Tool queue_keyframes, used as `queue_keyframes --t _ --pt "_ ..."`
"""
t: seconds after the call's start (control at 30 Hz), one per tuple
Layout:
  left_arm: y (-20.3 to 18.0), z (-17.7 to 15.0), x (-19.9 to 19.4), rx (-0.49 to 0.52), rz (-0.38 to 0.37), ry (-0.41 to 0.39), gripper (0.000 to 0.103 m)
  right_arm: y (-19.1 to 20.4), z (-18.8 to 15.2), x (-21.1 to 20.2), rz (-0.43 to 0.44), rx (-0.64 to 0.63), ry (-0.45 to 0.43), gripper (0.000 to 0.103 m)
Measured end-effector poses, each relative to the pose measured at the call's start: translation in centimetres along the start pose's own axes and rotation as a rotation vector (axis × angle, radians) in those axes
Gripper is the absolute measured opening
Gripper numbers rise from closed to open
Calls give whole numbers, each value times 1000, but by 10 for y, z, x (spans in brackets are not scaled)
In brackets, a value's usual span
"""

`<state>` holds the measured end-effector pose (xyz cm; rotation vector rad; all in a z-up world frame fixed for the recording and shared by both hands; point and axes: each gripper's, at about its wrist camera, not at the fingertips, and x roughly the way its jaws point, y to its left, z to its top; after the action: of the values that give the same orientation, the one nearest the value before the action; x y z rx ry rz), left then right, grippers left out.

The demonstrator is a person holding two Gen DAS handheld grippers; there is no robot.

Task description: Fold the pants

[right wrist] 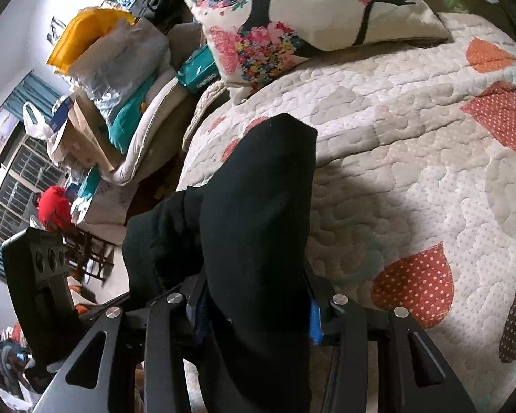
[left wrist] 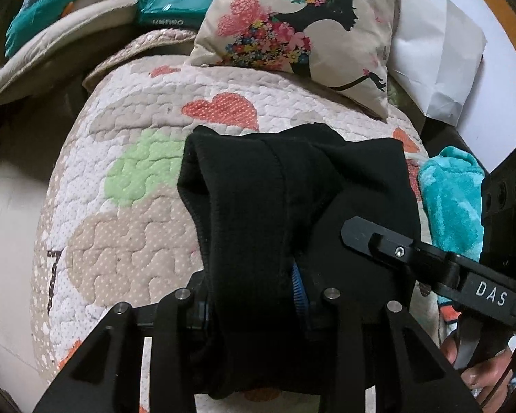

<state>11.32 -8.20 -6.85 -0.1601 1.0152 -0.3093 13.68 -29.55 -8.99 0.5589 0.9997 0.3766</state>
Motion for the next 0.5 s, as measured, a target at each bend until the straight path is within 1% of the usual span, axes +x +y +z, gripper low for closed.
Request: queue_keyframes --t 0.2,0.5 --pt "-12 -1 -1 40 56 -28 35 3 0 -4 -19 -27 -26 48" --pt "-17 -2 -4 50 87 -52 35 16 -1 -7 -69 -95 -50 48"
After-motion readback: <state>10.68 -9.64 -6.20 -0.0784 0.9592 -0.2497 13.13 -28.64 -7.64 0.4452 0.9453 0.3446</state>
